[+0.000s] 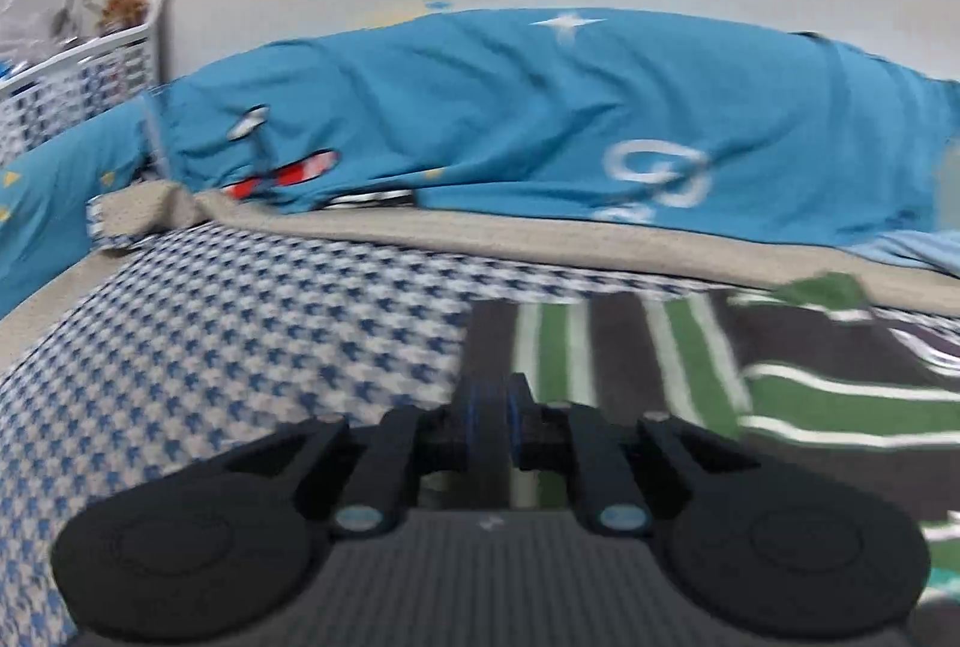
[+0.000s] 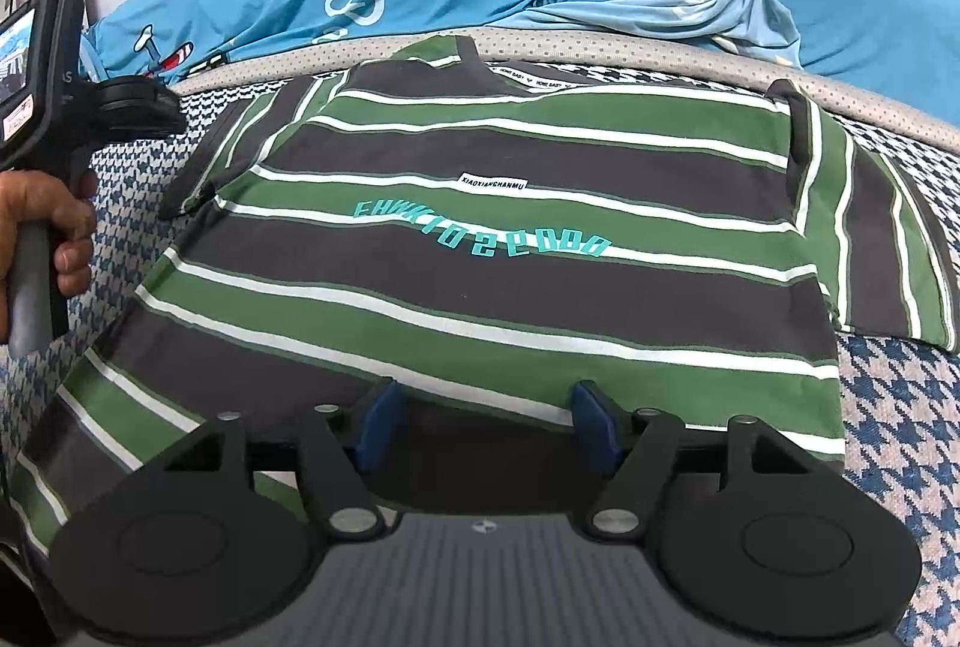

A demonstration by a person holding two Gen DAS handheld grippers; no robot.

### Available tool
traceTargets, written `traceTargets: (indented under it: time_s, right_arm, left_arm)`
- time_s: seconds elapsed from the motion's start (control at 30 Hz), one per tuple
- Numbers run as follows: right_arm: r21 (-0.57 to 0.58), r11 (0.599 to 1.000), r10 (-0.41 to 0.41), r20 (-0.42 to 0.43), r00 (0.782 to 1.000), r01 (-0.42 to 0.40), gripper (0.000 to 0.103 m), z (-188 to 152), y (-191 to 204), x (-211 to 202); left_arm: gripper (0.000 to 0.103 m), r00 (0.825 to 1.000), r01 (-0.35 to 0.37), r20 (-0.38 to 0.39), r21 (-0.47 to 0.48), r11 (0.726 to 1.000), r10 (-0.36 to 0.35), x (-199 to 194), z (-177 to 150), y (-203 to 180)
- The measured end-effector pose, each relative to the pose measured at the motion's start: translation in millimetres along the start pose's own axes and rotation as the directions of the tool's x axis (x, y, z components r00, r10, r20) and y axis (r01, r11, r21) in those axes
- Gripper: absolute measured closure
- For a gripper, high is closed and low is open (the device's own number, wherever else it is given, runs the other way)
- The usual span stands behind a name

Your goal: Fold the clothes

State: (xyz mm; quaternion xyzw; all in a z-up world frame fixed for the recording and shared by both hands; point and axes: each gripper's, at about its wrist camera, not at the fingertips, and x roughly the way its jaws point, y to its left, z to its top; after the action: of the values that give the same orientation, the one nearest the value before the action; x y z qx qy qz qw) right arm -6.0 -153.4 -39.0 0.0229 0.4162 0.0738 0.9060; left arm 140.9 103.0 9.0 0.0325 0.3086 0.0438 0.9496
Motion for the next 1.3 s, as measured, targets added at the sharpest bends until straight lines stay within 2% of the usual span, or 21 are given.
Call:
traceTargets:
  time_s: [0.07, 0.17, 0.4, 0.7, 0.87, 1.03, 1.17, 1.3]
  right_arm:
    - [0.016, 1.0, 0.009, 0.001, 1.0, -0.009, 0.04, 1.2, -4.1, -1.9]
    - [0.033, 0.999, 0.006, 0.027, 1.0, -0.006, 0.04, 5.9, -13.5, -9.7]
    - [0.127, 0.99, -0.074, 0.153, 0.985, 0.055, 0.04, 32.4, -61.1, -43.3]
    - [0.223, 0.968, -0.161, 0.223, 0.961, 0.111, 0.04, 59.6, -109.1, -42.6]
    - [0.261, 0.956, -0.205, 0.261, 0.943, 0.135, 0.043, 75.0, -131.2, -37.9]
    - [0.22, 0.959, -0.24, 0.298, 0.924, 0.179, 0.045, 97.2, -139.8, -14.0]
    - [0.202, 0.962, -0.24, 0.302, 0.923, 0.184, 0.046, 108.6, -149.2, 5.1]
    - [0.169, 0.97, -0.217, 0.289, 0.932, 0.173, 0.047, 115.9, -151.4, 23.3]
  left_arm:
    - [0.091, 0.999, 0.046, 0.005, 0.022, 0.999, -0.046, -8.1, -0.2, -12.9]
    - [0.078, 0.995, 0.1, 0.003, 0.034, 0.994, -0.101, -23.6, -0.4, -29.5]
    - [0.075, 0.976, 0.217, 0.002, 0.053, 0.975, -0.217, -61.7, -1.7, -48.0]
    - [0.066, 0.945, 0.323, -0.092, 0.103, 0.941, -0.315, -81.8, -25.4, -82.4]
    - [0.063, 0.932, 0.357, -0.119, 0.127, 0.926, -0.343, -83.7, -32.4, -96.8]
    - [0.061, 0.924, 0.368, -0.159, 0.129, 0.921, -0.347, -79.1, -38.1, -104.3]
    - [0.058, 0.918, 0.378, -0.182, 0.131, 0.917, -0.352, -75.5, -42.4, -108.7]
    - [0.056, 0.908, 0.388, -0.221, 0.121, 0.914, -0.357, -69.3, -47.6, -112.5]
